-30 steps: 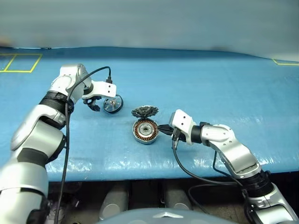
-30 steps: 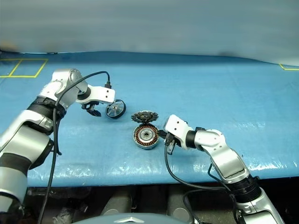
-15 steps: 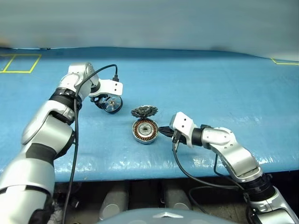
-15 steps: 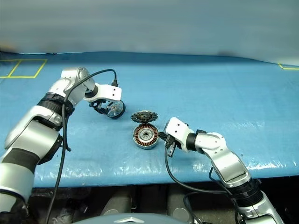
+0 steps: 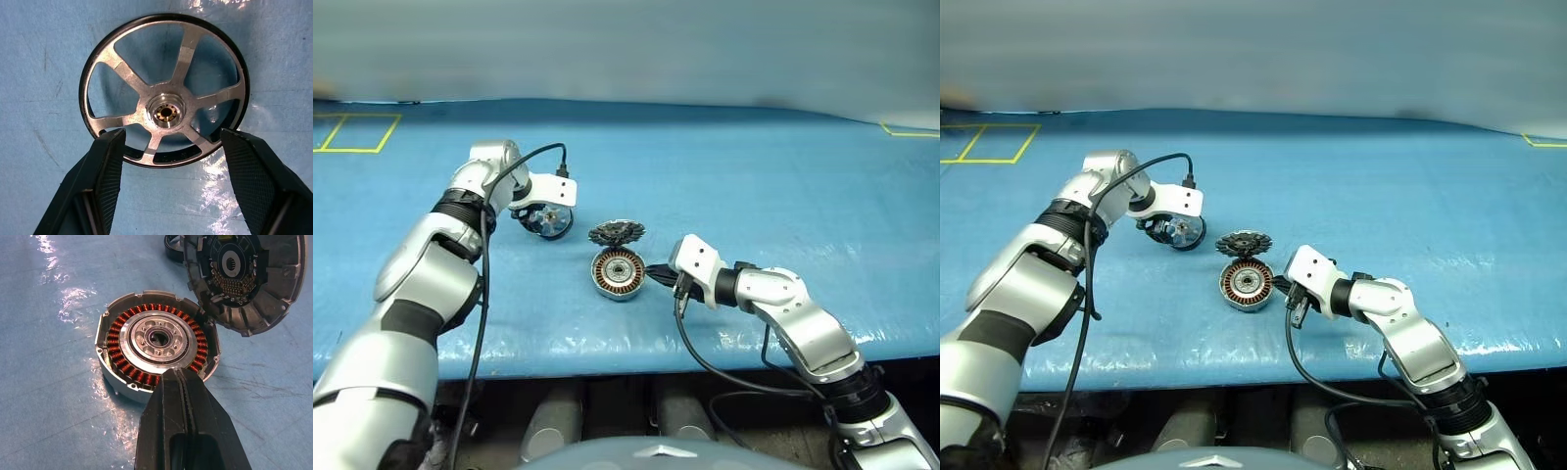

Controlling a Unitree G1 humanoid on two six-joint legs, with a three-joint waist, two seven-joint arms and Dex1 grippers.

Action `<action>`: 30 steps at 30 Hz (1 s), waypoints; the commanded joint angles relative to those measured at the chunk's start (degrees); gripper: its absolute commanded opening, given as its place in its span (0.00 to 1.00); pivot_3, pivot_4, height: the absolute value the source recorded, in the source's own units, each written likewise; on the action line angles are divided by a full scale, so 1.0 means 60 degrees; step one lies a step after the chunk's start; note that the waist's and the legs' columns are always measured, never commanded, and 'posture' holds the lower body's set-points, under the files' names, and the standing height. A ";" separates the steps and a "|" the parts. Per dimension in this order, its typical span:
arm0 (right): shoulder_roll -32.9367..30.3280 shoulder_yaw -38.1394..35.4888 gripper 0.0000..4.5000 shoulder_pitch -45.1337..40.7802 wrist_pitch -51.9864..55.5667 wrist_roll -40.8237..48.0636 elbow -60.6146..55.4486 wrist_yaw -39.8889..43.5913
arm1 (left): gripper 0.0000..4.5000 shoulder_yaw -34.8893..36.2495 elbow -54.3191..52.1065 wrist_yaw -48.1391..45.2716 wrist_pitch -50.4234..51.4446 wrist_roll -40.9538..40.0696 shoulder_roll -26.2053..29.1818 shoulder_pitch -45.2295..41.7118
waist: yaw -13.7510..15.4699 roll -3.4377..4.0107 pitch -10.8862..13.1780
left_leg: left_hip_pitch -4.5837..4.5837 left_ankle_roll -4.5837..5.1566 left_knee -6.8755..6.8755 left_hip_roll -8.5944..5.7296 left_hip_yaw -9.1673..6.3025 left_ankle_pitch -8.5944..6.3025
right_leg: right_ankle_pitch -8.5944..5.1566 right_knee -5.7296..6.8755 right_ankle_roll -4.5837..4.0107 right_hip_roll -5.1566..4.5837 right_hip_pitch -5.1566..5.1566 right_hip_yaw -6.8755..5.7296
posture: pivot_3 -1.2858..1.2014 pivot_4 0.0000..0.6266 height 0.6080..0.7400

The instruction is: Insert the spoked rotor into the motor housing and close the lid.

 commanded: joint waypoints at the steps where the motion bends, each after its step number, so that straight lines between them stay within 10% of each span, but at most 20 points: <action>1: 0.0035 -0.0261 0.00 0.0034 -0.0031 0.0189 -0.0383 -0.0063 | 0.73 0.0074 0.0182 0.0211 -0.0122 0.0184 -0.0062 -0.0251 | 0.0010 0.0000 0.0000 | -0.0004 0.0001 0.0008 -0.0001 0.0000 -0.0001 | 0.0003 0.0000 0.0005 0.0000 0.0000 0.0000 | 0.52 0.24 1.00; 7: 0.0038 -0.0275 0.00 0.0050 -0.0015 0.0216 -0.0434 -0.0131 | 0.73 0.0082 0.0397 0.0524 -0.0312 0.0255 -0.0153 -0.0140 | 0.0017 0.0000 0.0000 | -0.0017 0.0004 0.0021 -0.0004 -0.0002 -0.0002 | 0.0009 -0.0002 0.0013 0.0000 -0.0005 0.0001 | 0.52 0.24 1.00; 18: 0.0052 -0.0263 0.00 0.0075 -0.0030 0.0280 -0.0464 -0.0320 | 0.34 0.0141 0.0382 0.0845 -0.0685 0.0359 -0.0291 0.0222 | 0.0028 0.0006 -0.0005 | -0.0021 0.0005 0.0023 -0.0005 -0.0003 -0.0003 | 0.0011 -0.0002 0.0012 -0.0001 -0.0005 0.0001 | 0.52 0.24 1.00; 30: 0.0235 -0.0337 0.00 0.0159 -0.0132 0.0449 -0.0346 -0.0459 | 0.34 0.0914 -0.0905 0.0402 -0.1347 -0.0373 0.0403 0.0974 | 0.0011 0.0006 -0.0004 | -0.0019 0.0006 0.0032 -0.0004 -0.0001 -0.0003 | 0.0014 0.0001 0.0015 -0.0002 -0.0004 0.0005 | 0.52 0.24 1.00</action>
